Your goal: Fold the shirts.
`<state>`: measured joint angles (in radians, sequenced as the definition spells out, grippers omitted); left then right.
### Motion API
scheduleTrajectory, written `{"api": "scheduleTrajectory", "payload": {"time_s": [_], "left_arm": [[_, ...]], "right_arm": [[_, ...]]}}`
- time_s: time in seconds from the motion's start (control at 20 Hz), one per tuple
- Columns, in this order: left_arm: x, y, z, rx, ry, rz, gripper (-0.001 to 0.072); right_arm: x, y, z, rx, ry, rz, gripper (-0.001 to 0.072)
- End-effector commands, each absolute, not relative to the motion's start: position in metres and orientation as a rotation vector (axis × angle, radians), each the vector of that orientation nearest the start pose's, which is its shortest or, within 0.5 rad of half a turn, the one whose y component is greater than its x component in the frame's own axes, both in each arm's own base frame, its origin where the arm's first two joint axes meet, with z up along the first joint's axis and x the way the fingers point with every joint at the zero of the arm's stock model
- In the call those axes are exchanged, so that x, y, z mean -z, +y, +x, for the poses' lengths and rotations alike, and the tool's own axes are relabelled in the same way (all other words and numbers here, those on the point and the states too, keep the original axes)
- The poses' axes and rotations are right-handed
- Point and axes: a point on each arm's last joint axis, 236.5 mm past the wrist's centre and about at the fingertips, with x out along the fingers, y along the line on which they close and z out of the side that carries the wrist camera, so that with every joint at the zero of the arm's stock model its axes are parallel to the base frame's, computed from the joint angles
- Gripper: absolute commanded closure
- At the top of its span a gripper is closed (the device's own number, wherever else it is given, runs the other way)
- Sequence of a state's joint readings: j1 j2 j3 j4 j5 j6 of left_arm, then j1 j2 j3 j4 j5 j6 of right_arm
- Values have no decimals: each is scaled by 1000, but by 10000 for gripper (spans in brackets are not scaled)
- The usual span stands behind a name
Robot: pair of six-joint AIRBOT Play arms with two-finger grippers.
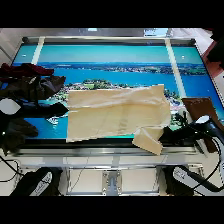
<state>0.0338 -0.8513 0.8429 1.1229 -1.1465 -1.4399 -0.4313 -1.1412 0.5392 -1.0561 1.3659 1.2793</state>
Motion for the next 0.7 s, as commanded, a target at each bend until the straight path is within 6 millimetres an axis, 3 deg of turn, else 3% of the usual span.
{"api": "scheduleTrajectory", "payload": {"time_s": [0.0,0.1,0.2,0.5,0.65], "left_arm": [[-58,-83,300,298,1106,-301,293],[-58,-83,301,298,1104,-301,293],[-58,-83,301,297,1101,-302,293],[-58,-83,301,297,1102,-302,293],[-58,-83,301,297,1102,-303,293]], "right_arm": [[65,21,214,-201,1591,629,451],[57,-8,225,-99,1554,529,452],[66,-24,228,7,1538,523,451],[95,-17,242,51,1433,605,450],[103,-14,237,56,1444,625,444]]}}
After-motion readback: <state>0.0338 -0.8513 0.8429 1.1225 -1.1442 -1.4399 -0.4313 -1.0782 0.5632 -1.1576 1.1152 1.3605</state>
